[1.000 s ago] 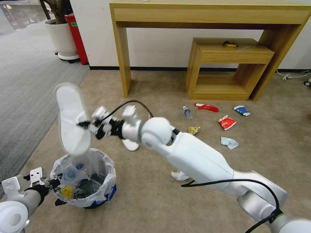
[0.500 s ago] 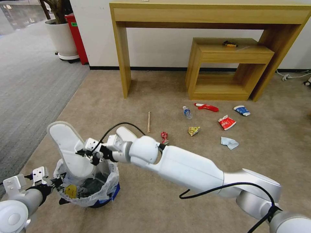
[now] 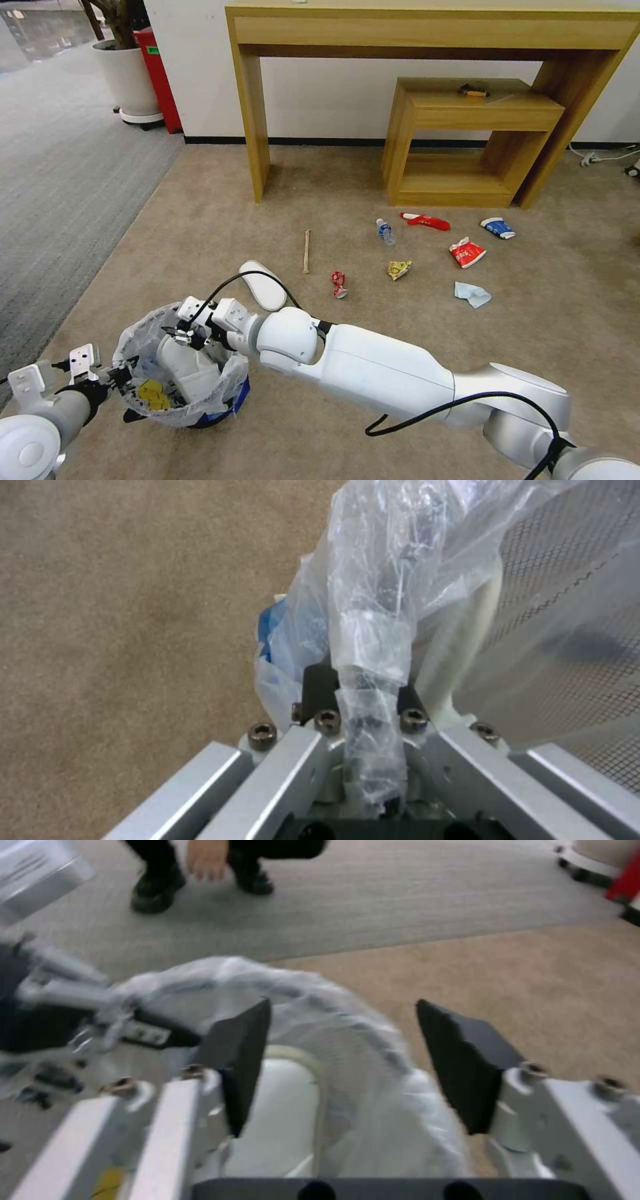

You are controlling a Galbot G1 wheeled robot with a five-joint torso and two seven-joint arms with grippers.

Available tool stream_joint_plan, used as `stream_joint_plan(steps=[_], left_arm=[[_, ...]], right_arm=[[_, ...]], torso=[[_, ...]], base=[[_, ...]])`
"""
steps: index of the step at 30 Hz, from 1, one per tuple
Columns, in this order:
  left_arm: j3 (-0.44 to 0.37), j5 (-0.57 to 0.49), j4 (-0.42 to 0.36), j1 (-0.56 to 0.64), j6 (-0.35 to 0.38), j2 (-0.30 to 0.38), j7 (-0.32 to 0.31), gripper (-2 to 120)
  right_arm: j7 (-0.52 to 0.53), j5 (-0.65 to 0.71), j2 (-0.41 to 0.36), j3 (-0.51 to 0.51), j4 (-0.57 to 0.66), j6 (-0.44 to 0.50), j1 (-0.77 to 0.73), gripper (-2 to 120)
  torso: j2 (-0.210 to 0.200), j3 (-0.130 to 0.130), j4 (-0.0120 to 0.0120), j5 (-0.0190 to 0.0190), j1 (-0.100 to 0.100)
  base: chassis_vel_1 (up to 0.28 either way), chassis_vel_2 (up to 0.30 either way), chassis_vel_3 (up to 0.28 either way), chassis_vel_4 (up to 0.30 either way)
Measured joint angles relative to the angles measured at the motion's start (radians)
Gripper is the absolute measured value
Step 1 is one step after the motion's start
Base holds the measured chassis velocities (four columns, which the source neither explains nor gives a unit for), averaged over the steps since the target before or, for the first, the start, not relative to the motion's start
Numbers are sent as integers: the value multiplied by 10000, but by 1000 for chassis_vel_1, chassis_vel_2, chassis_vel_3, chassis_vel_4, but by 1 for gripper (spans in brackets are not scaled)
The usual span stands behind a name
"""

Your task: Pick up the trash bin and place the garbage on the floor into it.

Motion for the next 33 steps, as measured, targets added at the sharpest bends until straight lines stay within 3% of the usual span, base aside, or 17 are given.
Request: stream_joint_plan(steps=[2,5,10,12,15,17,18,20,21,24,33], left_arm=[[-18,4,-9,13,1,-3,6,0],[-224,143,-119,206,0,-120,153,0],[-305,286,-136,263,0,-225,279,0],[-371,331,-138,265,0,-278,312,0],[-398,331,-160,265,0,-277,313,0],[-408,331,-194,258,-2,-256,312,0],[-408,331,-194,258,-2,-256,312,0],[-360,363,-210,246,-3,-267,295,0],[-360,363,-210,246,-3,-267,295,0],[-281,451,-237,247,-4,-294,278,0],[-104,608,-202,197,-7,-336,287,0]], right_arm=[[27,26,-10,82,29,-31,-49,64],[147,123,-331,1179,326,-174,-745,82],[230,122,-572,1955,450,-195,-1230,93],[927,446,-686,2959,481,-455,-1884,99],[1539,1144,-831,3744,596,-674,-2388,100],[1960,1722,-1116,4796,766,-908,-3127,100],[1960,1722,-1116,4796,766,-908,-3127,100],[2063,1850,-1367,5991,763,-963,-4128,100],[2063,1850,-1367,5991,763,-963,-4128,100],[2084,1853,-1599,7371,478,-963,-5414,100],[2015,1806,-1886,9215,-286,-939,-7109,100]], torso=[[0,0,0,0,0],[0,0,2,2,0],[0,0,0,2,0],[0,0,0,2,0],[-1,0,2,2,0],[0,0,-1,4,0],[0,0,-1,4,0],[0,0,-1,4,0],[0,0,-1,4,0],[0,-1,-2,4,-1],[0,0,-1,3,0]], base=[[0,0,0,0],[0,0,0,0],[0,0,0,0],[0,0,0,0],[0,0,0,0],[0,0,0,0],[0,0,0,0],[0,0,0,0],[0,0,0,0],[0,0,0,0],[0,0,0,0]])
